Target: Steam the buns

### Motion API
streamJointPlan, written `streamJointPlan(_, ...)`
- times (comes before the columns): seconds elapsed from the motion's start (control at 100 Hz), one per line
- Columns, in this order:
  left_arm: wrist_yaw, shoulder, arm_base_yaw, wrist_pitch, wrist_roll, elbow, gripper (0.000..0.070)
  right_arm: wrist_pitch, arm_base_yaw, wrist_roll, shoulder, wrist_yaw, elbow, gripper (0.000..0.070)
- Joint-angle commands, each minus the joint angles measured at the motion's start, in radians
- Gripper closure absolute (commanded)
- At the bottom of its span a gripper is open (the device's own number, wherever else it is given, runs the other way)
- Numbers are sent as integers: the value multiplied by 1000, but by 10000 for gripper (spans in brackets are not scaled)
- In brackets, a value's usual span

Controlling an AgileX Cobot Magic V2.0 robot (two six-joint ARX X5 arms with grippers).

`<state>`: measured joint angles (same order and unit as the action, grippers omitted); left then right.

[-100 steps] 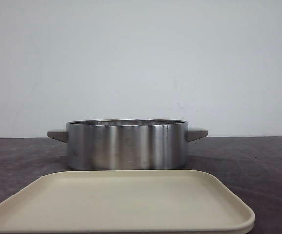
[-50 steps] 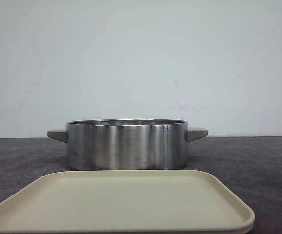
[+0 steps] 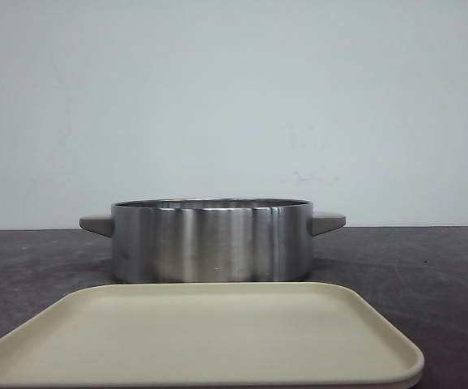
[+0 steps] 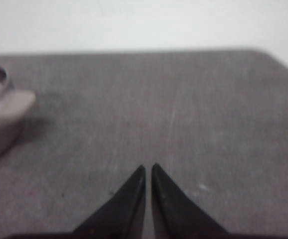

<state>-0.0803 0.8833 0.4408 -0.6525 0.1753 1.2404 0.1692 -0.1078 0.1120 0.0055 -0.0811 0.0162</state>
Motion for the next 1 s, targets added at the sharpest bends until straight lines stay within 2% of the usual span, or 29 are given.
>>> streamJointPlan(0.0, -2, 5, 4, 16, -6, 9, 694, 8, 8, 19, -2, -11, -4, 685)
streamJointPlan(0.89, -2, 5, 4, 17, -6, 9, 694, -11, 16, 19, -2, -18, -3, 685)
streamJointPlan(0.99, -3, 5, 3, 8, -110, 9, 694, -11, 16, 19, -2, -18, -3, 685)
